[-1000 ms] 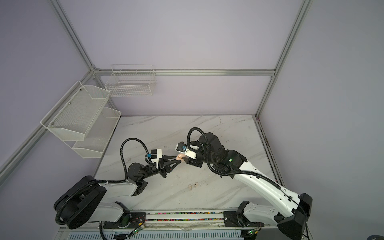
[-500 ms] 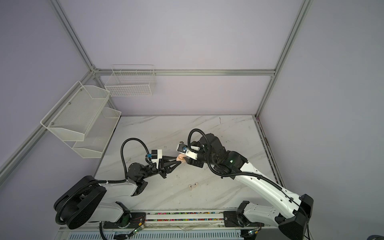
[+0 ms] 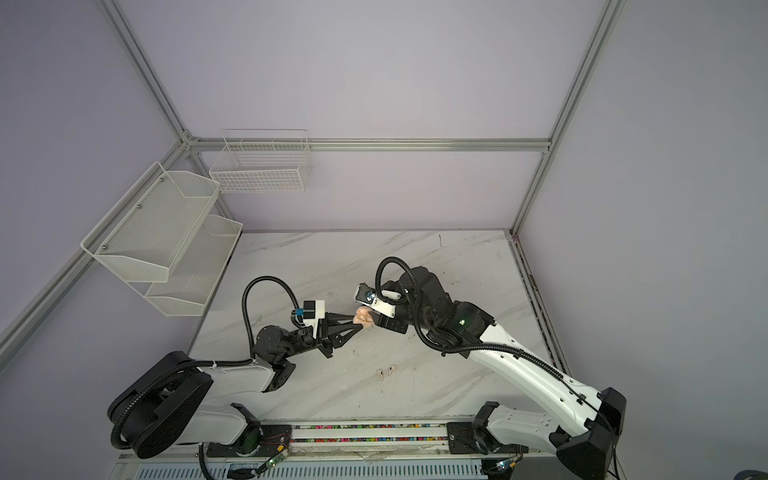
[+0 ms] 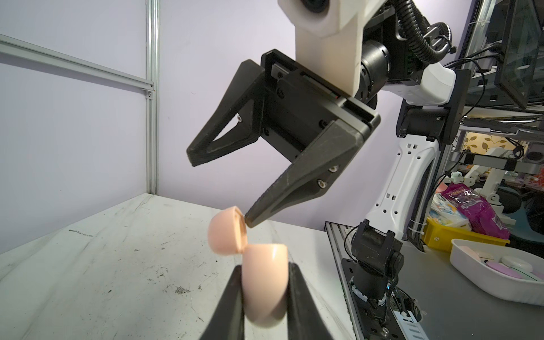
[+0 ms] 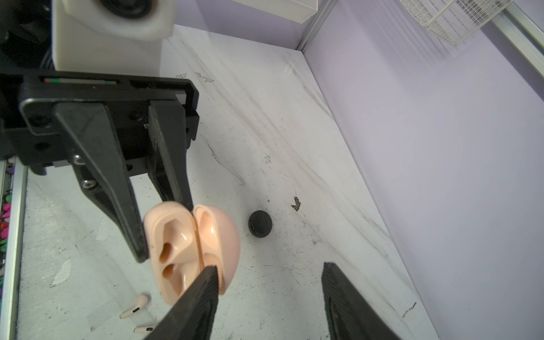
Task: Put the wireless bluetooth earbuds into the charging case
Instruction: 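Pull the lid open with the right gripper while the left gripper holds the case, then release the lid and move the right gripper down over the pink earbuds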
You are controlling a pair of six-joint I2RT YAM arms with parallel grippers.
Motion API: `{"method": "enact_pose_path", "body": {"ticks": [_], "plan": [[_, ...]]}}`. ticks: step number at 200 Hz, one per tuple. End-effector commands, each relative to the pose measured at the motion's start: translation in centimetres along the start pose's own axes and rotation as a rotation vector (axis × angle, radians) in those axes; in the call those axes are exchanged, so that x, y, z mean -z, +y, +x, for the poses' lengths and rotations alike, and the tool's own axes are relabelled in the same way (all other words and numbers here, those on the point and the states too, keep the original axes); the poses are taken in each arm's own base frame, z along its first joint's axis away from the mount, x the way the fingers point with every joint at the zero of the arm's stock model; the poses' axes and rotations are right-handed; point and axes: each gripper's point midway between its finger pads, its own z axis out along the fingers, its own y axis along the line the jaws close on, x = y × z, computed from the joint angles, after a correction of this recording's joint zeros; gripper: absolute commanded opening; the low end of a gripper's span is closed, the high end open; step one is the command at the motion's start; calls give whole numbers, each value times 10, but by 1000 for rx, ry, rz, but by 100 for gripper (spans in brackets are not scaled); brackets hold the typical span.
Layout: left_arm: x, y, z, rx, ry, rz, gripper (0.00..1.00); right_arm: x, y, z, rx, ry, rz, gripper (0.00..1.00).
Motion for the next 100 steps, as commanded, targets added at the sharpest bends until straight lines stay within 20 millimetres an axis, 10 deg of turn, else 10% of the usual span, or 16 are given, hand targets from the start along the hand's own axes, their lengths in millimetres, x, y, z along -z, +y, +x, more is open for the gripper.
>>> {"method": "enact_pose_path", "body": {"ticks": [1, 36, 100], "plan": [[2, -10, -15, -54, -54, 32, 0, 14, -8, -15, -67, -25, 12, 60], [3, -9, -21, -67, -72, 14, 0, 61, -19, -25, -520, -29, 56, 63], [17, -18, -27, -63, -100, -12, 0, 38, 39, 74, -1170, 243, 62, 54]]}}
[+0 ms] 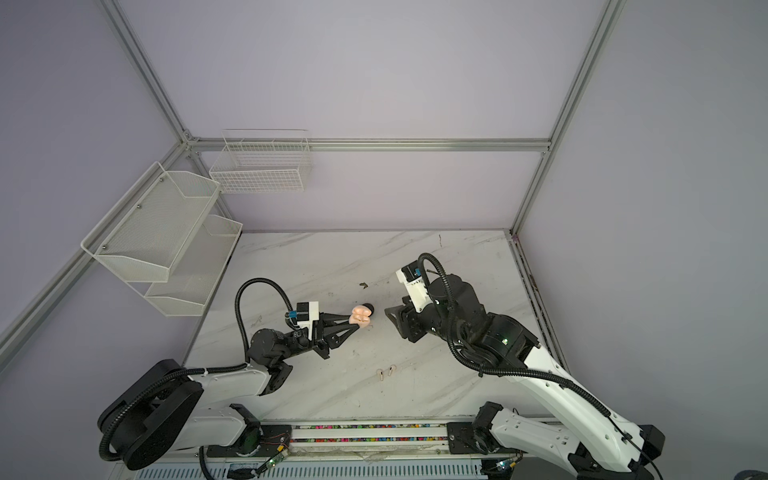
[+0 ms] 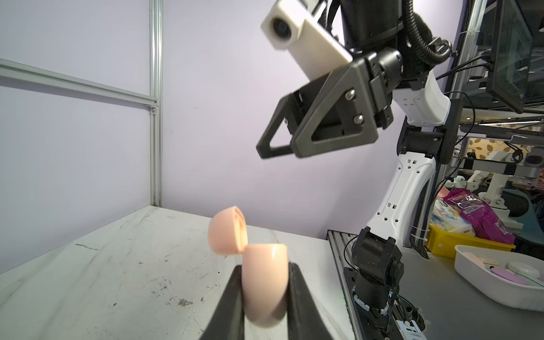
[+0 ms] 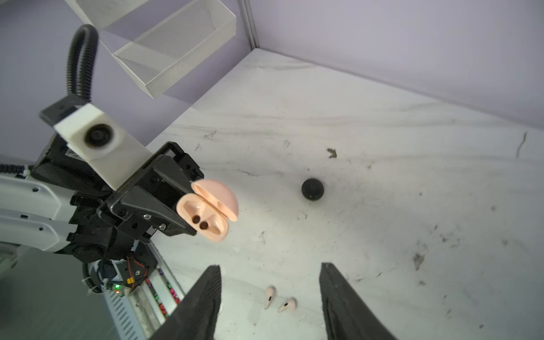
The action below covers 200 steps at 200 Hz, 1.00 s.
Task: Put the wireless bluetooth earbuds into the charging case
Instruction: 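Release the lid and move the right gripper down over the pink earbuds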
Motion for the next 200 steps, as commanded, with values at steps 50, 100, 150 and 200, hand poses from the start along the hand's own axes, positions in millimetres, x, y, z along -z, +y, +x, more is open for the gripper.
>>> {"method": "enact_pose_path", "body": {"ticks": [50, 100, 150, 200], "plan": [[19, -8, -11, -21, -70, -52, 0, -97, -32, 136, -281, 425, 97, 49], [23, 4, -16, 14, -102, -126, 0, -132, -29, 174, -255, 539, 155, 42], [25, 13, -11, 48, -104, -176, 0, -152, -10, 205, -207, 619, 192, 41], [28, 9, -12, 29, -104, -171, 0, -154, -17, 208, -165, 650, 271, 41]]}}
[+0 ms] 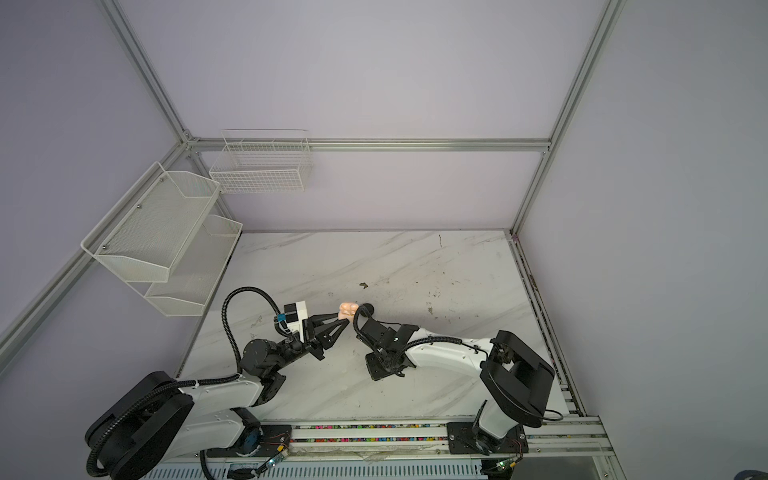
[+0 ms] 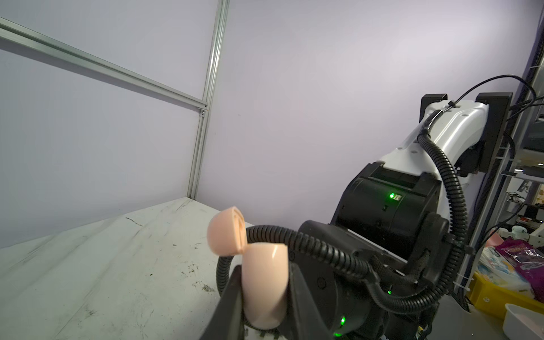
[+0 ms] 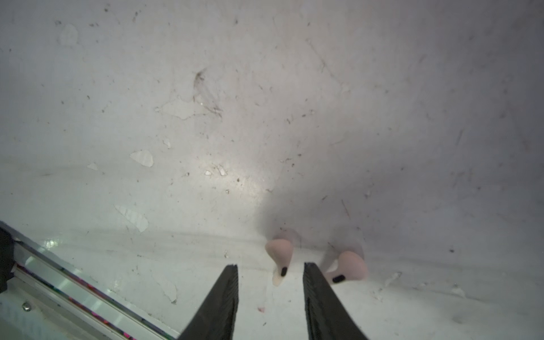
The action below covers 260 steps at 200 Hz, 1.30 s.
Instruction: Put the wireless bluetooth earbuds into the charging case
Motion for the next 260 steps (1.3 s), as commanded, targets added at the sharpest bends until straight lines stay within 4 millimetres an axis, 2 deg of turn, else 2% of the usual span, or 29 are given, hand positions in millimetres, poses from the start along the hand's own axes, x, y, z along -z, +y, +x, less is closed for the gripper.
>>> {"method": "enact_pose_path", "body": {"ticks": [1, 77, 126, 179, 215, 231, 260], "plan": [[7, -10, -9, -32, -44, 26, 0, 3, -4, -2, -4, -3, 61, 41], [10, -10, -9, -44, -49, 18, 0, 1, 1, 10, -31, 28, 51, 41], [13, -5, -8, -42, -55, -17, 0, 26, 11, 4, -49, -36, -31, 41], [17, 7, -7, -23, -67, -91, 0, 35, 13, -1, -47, -40, -22, 40], [19, 14, -13, -59, -93, -133, 0, 46, 9, -3, -81, -76, -24, 40], [20, 15, -14, -65, -99, -145, 0, 44, 5, -3, -98, -76, -16, 39], [26, 17, -13, -54, -103, -166, 0, 30, -3, 4, -112, -38, 33, 34]]}}
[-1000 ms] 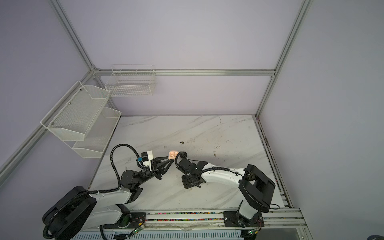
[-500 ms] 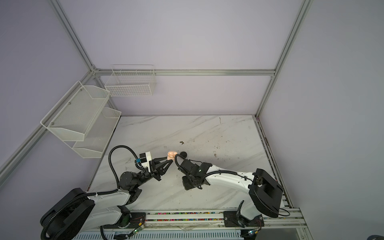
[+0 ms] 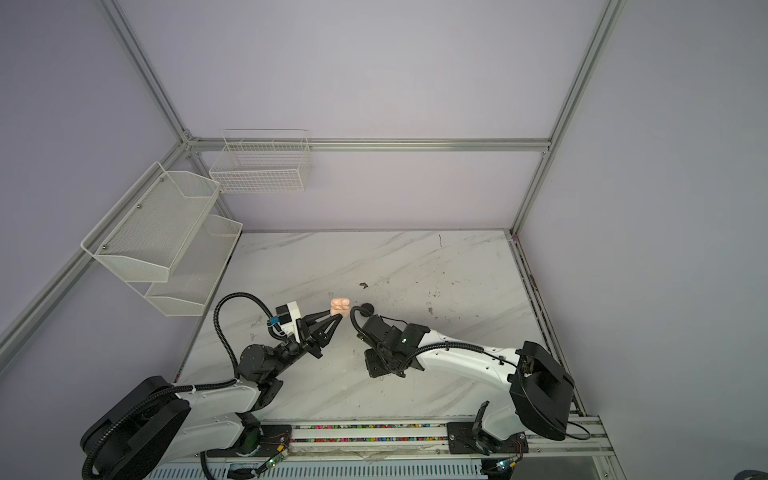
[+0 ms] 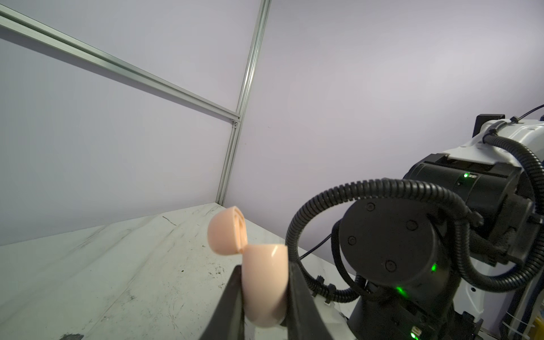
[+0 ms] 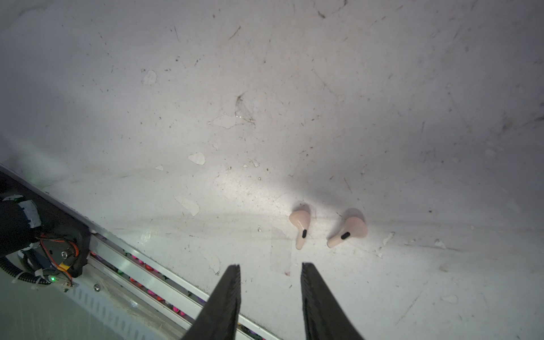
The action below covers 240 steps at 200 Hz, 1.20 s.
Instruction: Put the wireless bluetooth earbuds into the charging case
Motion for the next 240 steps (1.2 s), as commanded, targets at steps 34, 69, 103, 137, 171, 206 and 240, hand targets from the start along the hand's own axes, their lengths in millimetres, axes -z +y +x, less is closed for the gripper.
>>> {"method": "enact_pose_path", "body": {"ticks": [34, 69, 103, 137, 171, 206, 240], "plan": [[24, -2, -10, -50, -63, -37, 0, -25, -26, 16, -42, 69, 117, 32], [33, -8, -9, -64, -62, -20, 0, -36, -29, 16, -29, 83, 149, 32], [37, -9, -11, -78, -67, -21, 0, -43, -30, 15, -18, 98, 170, 32], [37, -9, -12, -87, -67, -26, 0, -48, -28, 12, -2, 103, 177, 31], [38, -10, -11, -87, -65, -24, 0, -52, -26, 9, 10, 105, 184, 31], [38, -9, -11, -89, -63, -26, 0, -54, -26, 9, 12, 111, 190, 32], [38, -9, -10, -86, -61, -27, 0, -51, -30, 14, -14, 123, 199, 32]]}}
